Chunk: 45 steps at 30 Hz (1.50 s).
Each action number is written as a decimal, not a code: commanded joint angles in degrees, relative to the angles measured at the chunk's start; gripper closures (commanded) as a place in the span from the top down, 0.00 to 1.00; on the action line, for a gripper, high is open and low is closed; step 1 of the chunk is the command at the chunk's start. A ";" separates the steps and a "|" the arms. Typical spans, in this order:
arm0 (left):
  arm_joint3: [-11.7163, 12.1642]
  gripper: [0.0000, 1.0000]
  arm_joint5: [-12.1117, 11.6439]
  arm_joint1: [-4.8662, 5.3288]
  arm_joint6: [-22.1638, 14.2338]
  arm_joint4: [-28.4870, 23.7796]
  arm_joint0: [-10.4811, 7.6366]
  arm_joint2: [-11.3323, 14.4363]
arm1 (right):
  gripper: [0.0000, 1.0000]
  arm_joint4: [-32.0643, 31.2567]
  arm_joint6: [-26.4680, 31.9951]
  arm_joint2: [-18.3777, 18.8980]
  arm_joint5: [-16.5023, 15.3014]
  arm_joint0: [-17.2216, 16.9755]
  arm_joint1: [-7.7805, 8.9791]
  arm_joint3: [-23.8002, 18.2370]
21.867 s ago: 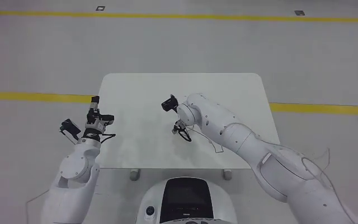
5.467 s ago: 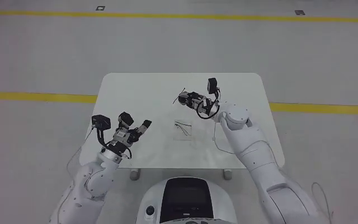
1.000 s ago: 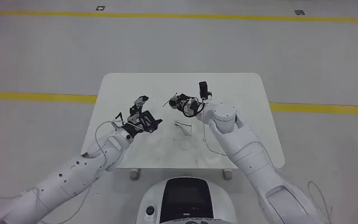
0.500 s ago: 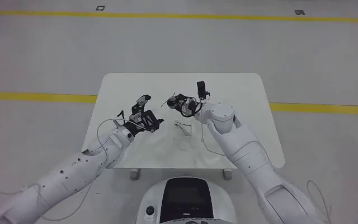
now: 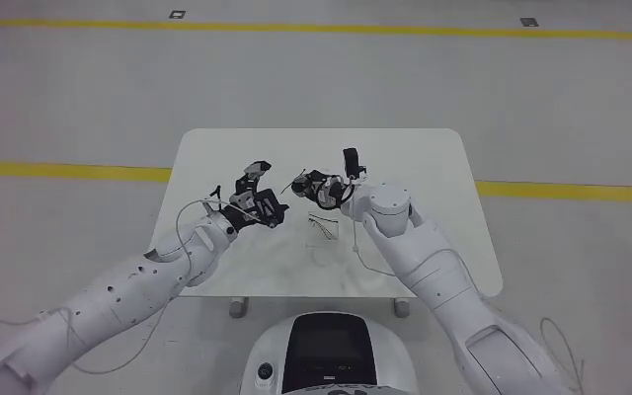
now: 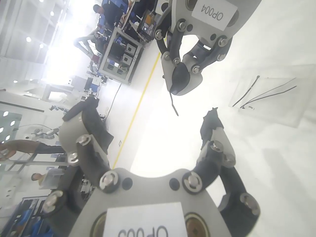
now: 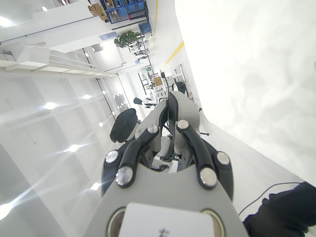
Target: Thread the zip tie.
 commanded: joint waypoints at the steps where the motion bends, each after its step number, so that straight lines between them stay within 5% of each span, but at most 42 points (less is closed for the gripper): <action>1: 0.03 1.00 -0.07 -0.02 -0.02 -0.04 0.06 0.00 | 0.00 0.01 0.01 0.01 0.00 -0.01 0.00 0.00; 8: 1.33 1.00 -2.22 -0.03 -0.79 0.00 -1.80 1.41 | 0.00 -0.08 -0.93 0.20 -0.24 -1.18 0.11 -1.21; 12: 1.51 0.44 -1.83 0.01 -0.47 0.00 -2.92 3.06 | 0.00 -0.07 -0.84 0.29 0.00 -1.35 0.18 -1.35; 19: 1.85 0.18 -1.37 -0.07 -0.68 0.00 -4.42 5.19 | 0.00 -0.35 -0.49 0.37 -0.12 -1.57 0.31 -1.72; 45: 2.69 0.09 -2.33 -0.89 -0.78 0.00 -6.78 8.62 | 0.00 -0.68 0.35 -0.20 -0.80 -1.85 0.46 -2.17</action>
